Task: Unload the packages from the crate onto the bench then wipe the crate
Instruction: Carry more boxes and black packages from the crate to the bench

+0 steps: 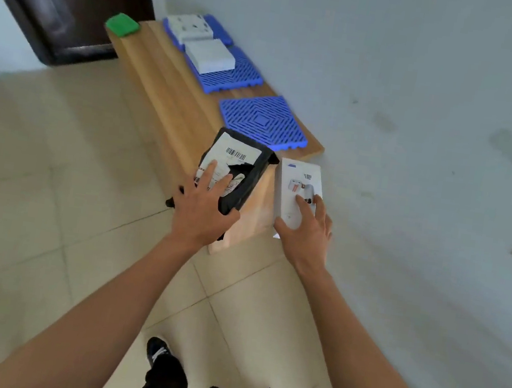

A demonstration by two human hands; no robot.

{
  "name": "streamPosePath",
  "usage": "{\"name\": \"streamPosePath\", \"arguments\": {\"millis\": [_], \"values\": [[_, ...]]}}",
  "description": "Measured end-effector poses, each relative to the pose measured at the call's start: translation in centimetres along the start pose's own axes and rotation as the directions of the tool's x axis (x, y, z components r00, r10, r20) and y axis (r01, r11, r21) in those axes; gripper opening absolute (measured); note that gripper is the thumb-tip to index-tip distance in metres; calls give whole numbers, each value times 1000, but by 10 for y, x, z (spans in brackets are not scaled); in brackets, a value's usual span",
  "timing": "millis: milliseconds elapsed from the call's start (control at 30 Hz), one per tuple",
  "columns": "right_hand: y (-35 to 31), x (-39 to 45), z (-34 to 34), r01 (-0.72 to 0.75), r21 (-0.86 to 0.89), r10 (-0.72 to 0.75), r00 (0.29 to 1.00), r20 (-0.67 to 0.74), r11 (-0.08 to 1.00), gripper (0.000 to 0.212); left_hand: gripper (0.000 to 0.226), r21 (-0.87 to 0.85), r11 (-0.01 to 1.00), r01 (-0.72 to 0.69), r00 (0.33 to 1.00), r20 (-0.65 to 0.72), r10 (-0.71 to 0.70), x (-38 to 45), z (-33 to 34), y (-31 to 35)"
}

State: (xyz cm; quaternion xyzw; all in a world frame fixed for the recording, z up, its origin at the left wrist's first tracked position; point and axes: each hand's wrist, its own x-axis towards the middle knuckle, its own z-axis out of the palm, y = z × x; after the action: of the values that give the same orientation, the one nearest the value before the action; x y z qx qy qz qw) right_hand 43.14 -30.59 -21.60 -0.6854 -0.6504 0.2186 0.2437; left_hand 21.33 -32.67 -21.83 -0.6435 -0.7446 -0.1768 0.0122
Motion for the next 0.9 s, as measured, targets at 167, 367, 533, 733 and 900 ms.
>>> {"name": "streamPosePath", "arguments": {"millis": [167,367,533,733,900], "values": [[-82,24,70,39,11,-40,998,44,999,72,72,20,997,70,997,-38,-70,31,-22,-101],[-145,45,129,61,18,-62,995,77,998,73,71,31,992,119,993,-21,-119,61,-34,-182],[-162,75,152,42,13,-43,996,83,999,76,68,-1,993,114,993,6,-114,92,-15,-203],[-154,137,171,-26,-6,26,997,74,1000,74,68,-14,998,59,997,56,-58,155,23,-202],[-146,205,182,-95,6,94,994,52,995,73,71,15,1000,-12,992,126,11,227,49,-193]]}}
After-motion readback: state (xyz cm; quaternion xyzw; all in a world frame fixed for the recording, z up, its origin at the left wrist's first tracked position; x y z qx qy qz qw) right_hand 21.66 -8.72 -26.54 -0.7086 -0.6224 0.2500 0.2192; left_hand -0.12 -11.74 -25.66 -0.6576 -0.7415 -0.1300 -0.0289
